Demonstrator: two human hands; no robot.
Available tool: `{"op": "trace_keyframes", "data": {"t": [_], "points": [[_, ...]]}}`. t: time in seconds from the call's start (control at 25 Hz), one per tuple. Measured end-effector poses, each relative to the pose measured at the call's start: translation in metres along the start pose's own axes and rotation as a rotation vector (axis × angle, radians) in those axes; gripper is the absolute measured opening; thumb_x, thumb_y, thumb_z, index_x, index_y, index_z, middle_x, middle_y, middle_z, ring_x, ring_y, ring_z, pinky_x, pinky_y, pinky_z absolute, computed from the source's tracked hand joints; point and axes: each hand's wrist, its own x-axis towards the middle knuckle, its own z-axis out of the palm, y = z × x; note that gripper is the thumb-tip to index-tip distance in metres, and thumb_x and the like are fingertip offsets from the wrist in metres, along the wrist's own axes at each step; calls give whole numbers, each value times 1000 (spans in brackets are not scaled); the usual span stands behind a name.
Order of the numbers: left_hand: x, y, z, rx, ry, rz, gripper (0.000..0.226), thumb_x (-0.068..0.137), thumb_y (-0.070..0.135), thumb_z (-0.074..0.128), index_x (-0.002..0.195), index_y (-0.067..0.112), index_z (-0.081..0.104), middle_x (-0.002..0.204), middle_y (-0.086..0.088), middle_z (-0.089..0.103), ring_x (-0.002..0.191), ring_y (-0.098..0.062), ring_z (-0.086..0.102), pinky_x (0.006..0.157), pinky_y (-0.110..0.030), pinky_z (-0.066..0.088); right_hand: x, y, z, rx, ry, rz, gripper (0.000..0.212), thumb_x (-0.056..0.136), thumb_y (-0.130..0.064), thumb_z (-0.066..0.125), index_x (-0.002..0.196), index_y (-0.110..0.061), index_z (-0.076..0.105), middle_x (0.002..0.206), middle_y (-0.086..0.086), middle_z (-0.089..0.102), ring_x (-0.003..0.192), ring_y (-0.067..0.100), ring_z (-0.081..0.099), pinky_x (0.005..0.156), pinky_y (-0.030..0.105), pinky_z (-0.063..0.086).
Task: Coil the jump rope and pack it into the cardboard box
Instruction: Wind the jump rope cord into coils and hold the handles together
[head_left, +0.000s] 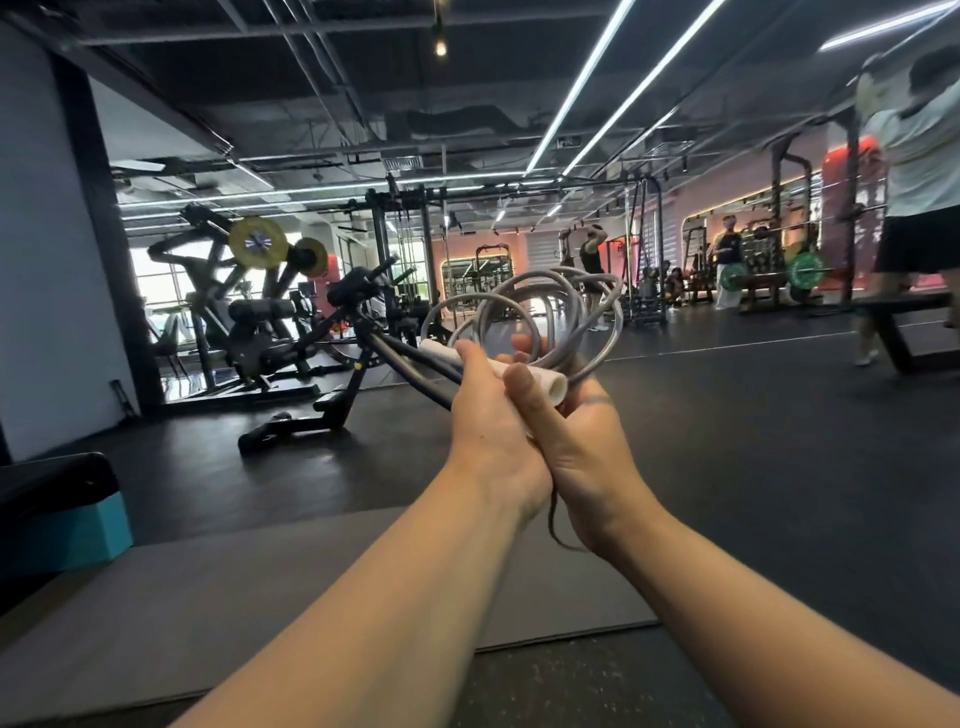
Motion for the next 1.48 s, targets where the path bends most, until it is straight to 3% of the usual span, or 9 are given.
{"op": "trace_keyframes", "data": {"t": [0.32,0.44,0.52,0.6,0.68,0.84,0.96,1.12,1.48], "points": [[-10,-22,-40,317,-45,-143,67,91,69,48,138,23,61,150,-7,56,141,-28,49,112,-43,38,2,6,-8,-63,154,107,25,91,-27,74,77,-7,74,63,4,74,57,11,69,54,23,55],[-26,-18,-67,668,341,-100,92,82,65,62,157,25,27,167,-7,24,149,-34,28,119,-53,29,15,-5,-24,-250,-3,89,33,95,-29,68,70,-9,73,70,7,77,66,16,71,66,29,57],[-40,-1,-73,1049,467,370,85,85,27,67,156,20,22,162,-9,23,146,-29,26,121,-44,25,20,-18,-33,-503,-204,106,39,97,-31,65,70,-4,74,66,5,76,60,11,68,64,24,52],[-40,23,-70,1567,119,1084,82,81,9,59,156,14,25,162,-7,25,151,-23,20,125,-32,14,22,-24,-35,-751,-364,129,36,94,-32,70,72,-3,71,59,0,70,52,8,61,57,19,47],[-32,49,-50,2182,-354,1368,91,76,17,59,159,11,22,166,-9,24,155,-26,12,127,-42,5,24,-24,-31,-950,-473,131,29,88,-28,76,69,-10,65,58,-3,66,52,8,59,54,21,45],[-3,48,-20,2875,-576,938,100,86,41,61,161,14,2,155,-9,43,144,-31,36,119,-46,26,32,-28,-20,-1361,-662,19,18,81,-27,76,72,-26,61,71,-5,64,66,16,61,57,29,48],[7,41,-17,2740,-492,799,101,84,33,68,160,18,4,96,-1,58,83,-28,57,65,-38,46,31,-34,-17,-1453,-698,63,23,78,-19,78,76,-31,58,72,-11,59,64,13,58,53,24,39],[12,36,-27,2532,-372,555,39,79,46,69,111,25,63,87,2,65,79,-25,61,58,-32,41,25,-36,-18,-1544,-718,6,21,75,-18,78,82,-23,60,66,-11,57,59,8,53,50,24,36],[11,25,-30,2571,-198,423,21,79,42,67,92,26,72,73,4,58,69,-20,58,55,-29,41,26,-25,-25,-1554,-667,62,15,81,-24,77,87,-10,74,84,10,80,73,20,72,63,32,56]]}}
